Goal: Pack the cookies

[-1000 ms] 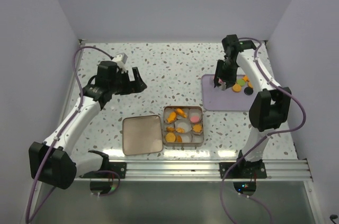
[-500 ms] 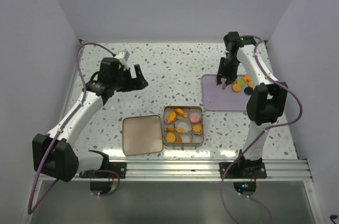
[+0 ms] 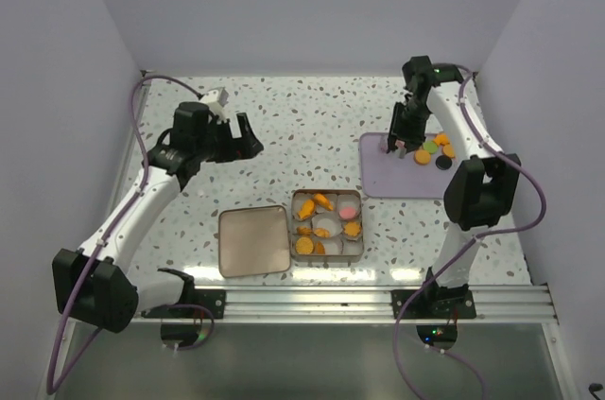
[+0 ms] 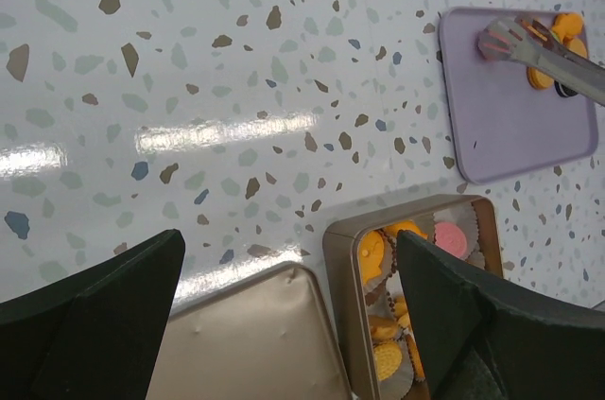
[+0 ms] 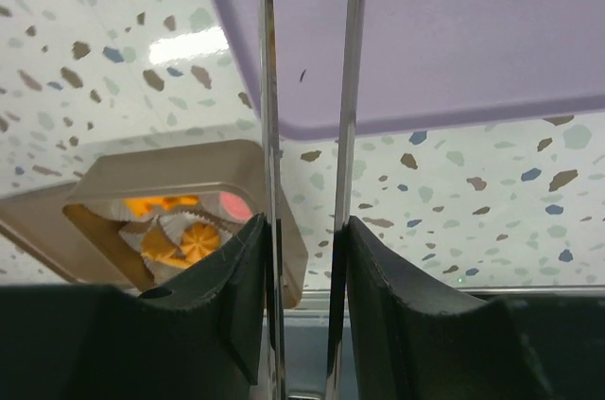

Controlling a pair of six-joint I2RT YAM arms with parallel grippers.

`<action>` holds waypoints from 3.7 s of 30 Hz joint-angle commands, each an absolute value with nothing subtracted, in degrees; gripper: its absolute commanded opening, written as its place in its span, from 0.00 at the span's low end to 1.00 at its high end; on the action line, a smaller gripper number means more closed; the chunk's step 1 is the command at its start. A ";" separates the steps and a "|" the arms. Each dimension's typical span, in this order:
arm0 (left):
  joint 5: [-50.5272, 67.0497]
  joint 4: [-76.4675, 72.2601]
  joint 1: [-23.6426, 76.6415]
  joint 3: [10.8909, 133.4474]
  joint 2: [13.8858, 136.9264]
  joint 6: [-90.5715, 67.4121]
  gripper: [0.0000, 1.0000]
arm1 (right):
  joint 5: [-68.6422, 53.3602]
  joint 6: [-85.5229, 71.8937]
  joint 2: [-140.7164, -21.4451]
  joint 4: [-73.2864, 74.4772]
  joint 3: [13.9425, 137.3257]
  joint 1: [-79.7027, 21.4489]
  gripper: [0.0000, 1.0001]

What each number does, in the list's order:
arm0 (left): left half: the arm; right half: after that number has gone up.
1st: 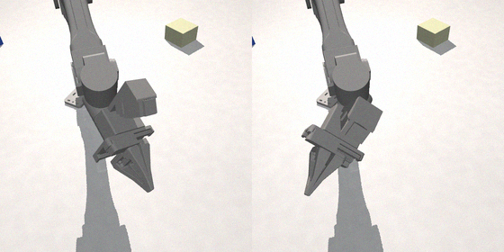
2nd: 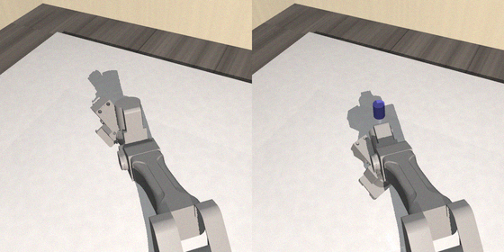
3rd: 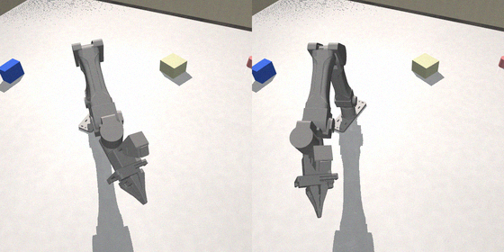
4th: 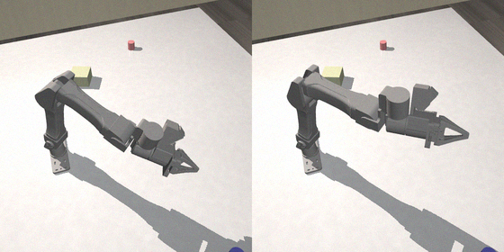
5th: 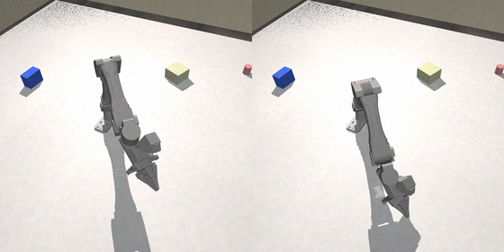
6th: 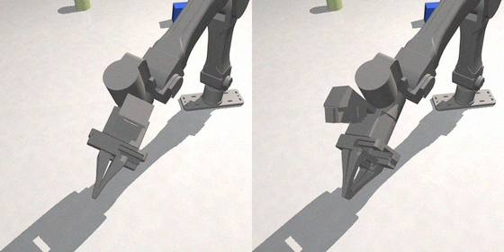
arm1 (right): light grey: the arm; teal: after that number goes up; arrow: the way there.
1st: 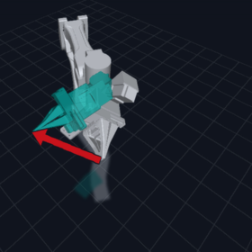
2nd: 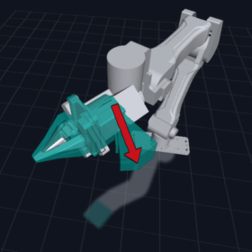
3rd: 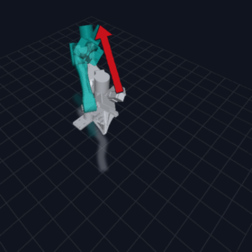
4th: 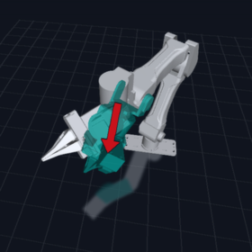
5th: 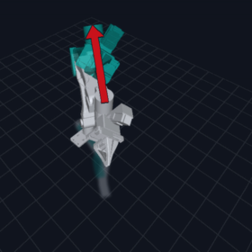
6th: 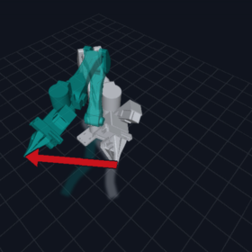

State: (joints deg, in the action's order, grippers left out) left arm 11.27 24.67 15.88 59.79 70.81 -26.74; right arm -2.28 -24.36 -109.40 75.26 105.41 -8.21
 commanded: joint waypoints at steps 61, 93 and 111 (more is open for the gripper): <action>12.66 31.99 16.00 43.24 39.02 -34.89 1.00 | -23.38 -24.00 -25.49 90.70 45.88 -18.81 0.32; 13.10 30.23 16.00 42.45 40.52 -33.84 1.00 | -19.42 -24.17 -33.47 82.18 53.35 -19.60 0.33; 12.57 30.15 16.00 43.33 40.78 -34.28 1.00 | -20.57 -31.90 -60.97 51.34 67.40 -19.60 0.23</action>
